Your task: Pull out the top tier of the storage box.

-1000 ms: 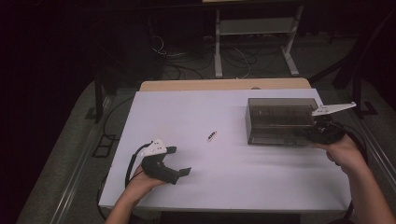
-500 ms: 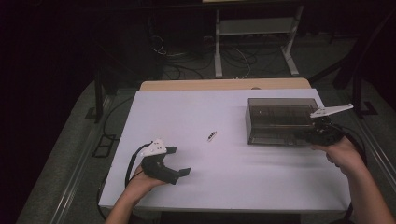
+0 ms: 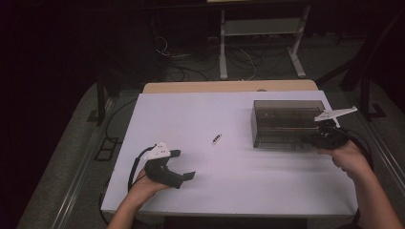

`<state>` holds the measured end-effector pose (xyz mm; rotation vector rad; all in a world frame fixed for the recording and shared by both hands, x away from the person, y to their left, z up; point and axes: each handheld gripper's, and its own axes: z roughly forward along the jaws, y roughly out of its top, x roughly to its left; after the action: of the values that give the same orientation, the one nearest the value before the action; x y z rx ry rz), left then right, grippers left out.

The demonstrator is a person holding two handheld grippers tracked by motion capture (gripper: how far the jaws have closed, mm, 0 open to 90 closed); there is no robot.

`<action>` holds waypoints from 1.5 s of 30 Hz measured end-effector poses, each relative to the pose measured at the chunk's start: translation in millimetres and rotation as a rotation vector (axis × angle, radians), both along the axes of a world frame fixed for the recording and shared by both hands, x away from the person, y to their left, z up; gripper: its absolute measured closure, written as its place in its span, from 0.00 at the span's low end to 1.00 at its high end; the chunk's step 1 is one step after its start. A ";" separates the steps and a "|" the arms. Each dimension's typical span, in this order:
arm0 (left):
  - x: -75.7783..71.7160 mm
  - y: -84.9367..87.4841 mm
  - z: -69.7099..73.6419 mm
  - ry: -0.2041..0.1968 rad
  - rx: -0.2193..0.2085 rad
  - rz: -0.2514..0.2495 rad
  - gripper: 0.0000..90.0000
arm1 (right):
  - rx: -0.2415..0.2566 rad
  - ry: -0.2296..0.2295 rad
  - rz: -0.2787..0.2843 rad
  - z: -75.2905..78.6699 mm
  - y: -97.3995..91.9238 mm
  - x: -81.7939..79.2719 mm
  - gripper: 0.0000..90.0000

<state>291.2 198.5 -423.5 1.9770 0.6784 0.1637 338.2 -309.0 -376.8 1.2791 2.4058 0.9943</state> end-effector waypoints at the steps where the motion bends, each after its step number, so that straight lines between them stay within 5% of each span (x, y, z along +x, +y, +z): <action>1: 0.0 0.1 0.0 -0.001 0.002 -0.002 0.00 | -0.002 0.000 0.002 -0.2 0.4 0.1 0.99; 45: -0.6 1.4 1.3 -0.005 -0.004 -0.004 0.00 | 0.019 0.000 0.011 -3.5 -3.0 -17.5 0.99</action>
<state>290.6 199.8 -422.2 1.9738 0.6709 0.1643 320.6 -312.1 -380.3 1.2730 2.4114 1.0227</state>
